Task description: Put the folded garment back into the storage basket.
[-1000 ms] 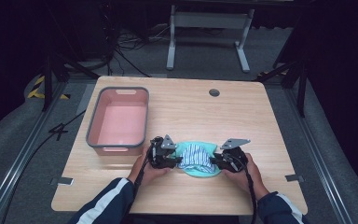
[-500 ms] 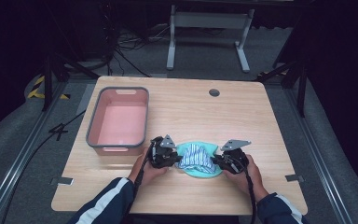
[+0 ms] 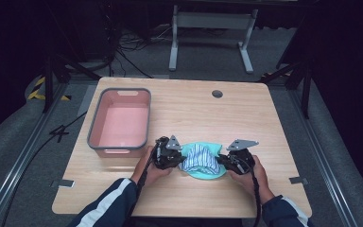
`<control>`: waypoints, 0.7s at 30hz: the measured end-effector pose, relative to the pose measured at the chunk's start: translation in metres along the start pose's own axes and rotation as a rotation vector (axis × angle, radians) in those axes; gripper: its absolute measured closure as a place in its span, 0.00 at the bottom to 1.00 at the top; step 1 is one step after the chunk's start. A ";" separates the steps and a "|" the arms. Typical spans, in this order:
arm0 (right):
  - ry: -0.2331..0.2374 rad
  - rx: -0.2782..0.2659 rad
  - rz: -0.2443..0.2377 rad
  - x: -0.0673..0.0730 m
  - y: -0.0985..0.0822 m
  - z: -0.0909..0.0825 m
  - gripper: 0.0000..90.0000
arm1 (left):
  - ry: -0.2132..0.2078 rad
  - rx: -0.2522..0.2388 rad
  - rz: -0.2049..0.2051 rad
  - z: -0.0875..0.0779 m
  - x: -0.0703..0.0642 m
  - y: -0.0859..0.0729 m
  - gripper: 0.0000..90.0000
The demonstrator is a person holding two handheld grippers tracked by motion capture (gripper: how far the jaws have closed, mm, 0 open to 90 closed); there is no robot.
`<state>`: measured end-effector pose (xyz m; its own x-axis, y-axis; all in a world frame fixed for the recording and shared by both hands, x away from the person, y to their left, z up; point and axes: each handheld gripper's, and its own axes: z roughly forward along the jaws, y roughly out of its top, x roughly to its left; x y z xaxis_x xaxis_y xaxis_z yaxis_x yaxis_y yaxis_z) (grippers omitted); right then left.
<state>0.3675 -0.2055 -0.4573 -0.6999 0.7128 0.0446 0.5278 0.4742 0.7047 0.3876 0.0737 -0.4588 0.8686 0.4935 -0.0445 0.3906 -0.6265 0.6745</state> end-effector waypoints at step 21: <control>-0.014 -0.082 -0.006 0.003 0.028 -0.023 0.94 | 0.058 -0.037 0.056 -0.038 0.006 0.033 0.90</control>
<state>0.3692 -0.2023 -0.4216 -0.6960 0.7174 0.0302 0.4814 0.4350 0.7609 0.3941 0.0791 -0.4092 0.8693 0.4929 0.0359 0.3292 -0.6317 0.7018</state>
